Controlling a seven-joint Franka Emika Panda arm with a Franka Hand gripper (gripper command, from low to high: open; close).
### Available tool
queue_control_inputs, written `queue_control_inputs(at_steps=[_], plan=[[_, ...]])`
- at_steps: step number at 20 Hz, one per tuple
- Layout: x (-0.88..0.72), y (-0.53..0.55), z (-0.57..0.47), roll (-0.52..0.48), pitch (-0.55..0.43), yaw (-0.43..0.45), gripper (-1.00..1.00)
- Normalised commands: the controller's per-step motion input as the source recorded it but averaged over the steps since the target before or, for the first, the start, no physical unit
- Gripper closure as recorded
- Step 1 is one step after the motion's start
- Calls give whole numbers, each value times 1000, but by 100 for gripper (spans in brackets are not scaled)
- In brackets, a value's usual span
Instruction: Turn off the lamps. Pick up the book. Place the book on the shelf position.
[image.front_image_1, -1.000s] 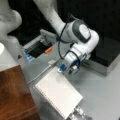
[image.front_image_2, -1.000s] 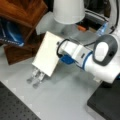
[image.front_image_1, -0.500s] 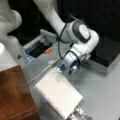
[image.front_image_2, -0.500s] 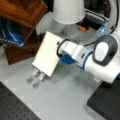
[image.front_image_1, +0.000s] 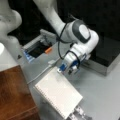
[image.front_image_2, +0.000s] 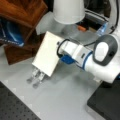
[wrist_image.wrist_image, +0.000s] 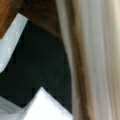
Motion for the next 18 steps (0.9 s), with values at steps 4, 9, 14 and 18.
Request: queue_control_inputs(at_steps=[4, 9, 14, 18], plan=[[-42, 41, -165, -194, -108, 11, -100], [-57, 45, -169, -211, -116, 38, -100], [-56, 50, -166, -211, -119, 32, -100], [-60, 63, -170, -224, -122, 30, -100]])
